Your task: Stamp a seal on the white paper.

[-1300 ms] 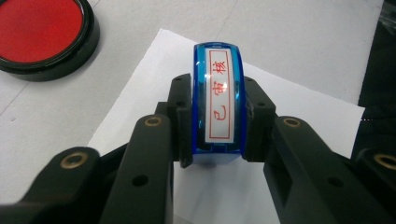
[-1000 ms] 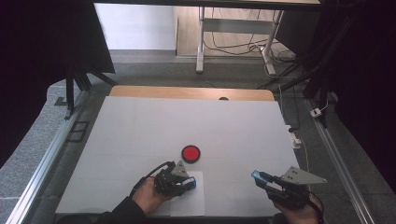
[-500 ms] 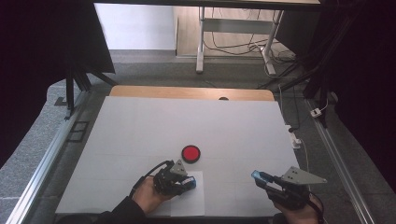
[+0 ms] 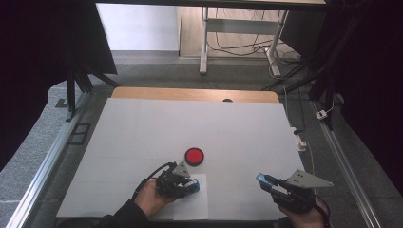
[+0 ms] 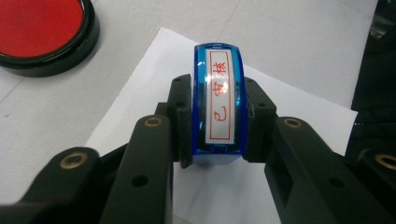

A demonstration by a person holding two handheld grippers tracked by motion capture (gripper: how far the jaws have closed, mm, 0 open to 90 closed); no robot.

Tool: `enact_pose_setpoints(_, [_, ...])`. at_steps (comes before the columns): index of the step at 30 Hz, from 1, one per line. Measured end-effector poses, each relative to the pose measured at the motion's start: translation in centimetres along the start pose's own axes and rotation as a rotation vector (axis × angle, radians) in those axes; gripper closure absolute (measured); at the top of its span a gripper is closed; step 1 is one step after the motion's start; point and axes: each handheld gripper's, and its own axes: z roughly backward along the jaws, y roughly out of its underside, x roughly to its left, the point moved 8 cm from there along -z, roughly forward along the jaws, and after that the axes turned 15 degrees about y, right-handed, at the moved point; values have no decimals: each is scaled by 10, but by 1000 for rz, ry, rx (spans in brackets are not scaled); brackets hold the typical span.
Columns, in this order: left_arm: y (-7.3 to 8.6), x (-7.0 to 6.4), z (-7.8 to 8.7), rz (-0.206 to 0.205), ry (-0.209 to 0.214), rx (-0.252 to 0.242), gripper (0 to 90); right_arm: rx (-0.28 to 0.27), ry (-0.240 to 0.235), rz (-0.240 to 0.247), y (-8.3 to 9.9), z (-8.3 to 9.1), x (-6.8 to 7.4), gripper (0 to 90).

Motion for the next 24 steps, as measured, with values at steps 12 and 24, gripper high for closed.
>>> enact_pose_setpoints(12, [-3, 1, 4, 0, 16, -14, 694, 2, 1, 2, 0, 0, 0, 687])
enact_pose_setpoints(24, [-10, -2, 17, -4, 29, -64, 693, 2, 0, -1, 0, 0, 0, 687])
